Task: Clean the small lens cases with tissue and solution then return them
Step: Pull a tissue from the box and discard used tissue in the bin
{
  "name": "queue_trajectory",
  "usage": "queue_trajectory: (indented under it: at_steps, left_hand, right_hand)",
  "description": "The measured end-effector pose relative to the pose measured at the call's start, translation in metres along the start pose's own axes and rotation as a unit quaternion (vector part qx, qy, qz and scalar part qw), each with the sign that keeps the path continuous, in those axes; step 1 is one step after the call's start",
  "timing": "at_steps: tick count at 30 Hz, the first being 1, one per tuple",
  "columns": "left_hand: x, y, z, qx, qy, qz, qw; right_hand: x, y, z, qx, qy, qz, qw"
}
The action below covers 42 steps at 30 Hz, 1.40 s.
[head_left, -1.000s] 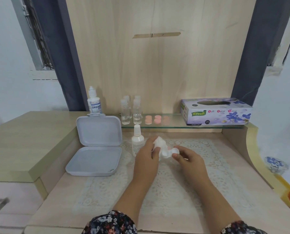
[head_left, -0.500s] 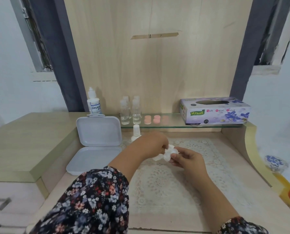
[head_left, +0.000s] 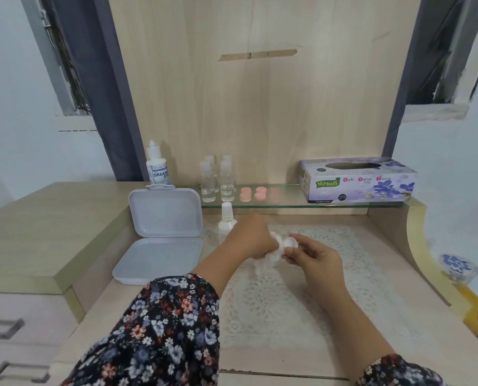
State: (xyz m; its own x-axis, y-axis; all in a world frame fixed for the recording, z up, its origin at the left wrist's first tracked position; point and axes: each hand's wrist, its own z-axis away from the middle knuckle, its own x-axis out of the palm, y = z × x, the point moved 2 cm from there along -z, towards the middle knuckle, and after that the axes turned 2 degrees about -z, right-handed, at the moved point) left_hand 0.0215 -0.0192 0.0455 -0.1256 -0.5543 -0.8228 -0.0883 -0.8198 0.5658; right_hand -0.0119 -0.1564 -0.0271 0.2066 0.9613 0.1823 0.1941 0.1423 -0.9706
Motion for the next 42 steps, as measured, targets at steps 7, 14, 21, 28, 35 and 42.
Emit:
queue_trajectory:
  at_steps: [7,14,21,28,35,42]
  left_hand:
    - [0.005,-0.016,0.0,-0.058,0.007,0.173,0.983]
    - [0.007,0.008,0.003,0.043,0.021,-0.11,0.993]
    - [0.008,0.017,0.005,0.111,-0.001,-0.155,0.982]
    - [0.002,-0.006,0.005,0.257,-0.024,-0.12,0.959]
    - [-0.005,-0.021,0.018,0.28,0.01,0.049,0.959]
    - [0.015,-0.035,0.02,0.177,0.016,0.256,0.95]
  right_hand:
    - [0.002,0.001,0.0,-0.006,0.004,0.037,0.999]
    - [0.001,0.001,-0.001,0.027,0.0,-0.015,1.0]
    - [-0.002,0.0,-0.002,0.058,-0.005,-0.085,0.995]
    - [-0.005,-0.003,-0.002,0.109,-0.033,-0.166,0.98]
    - [0.0,-0.009,-0.002,0.186,-0.046,-0.244,0.951]
    - [0.002,-0.012,0.0,0.179,-0.063,-0.244,0.951]
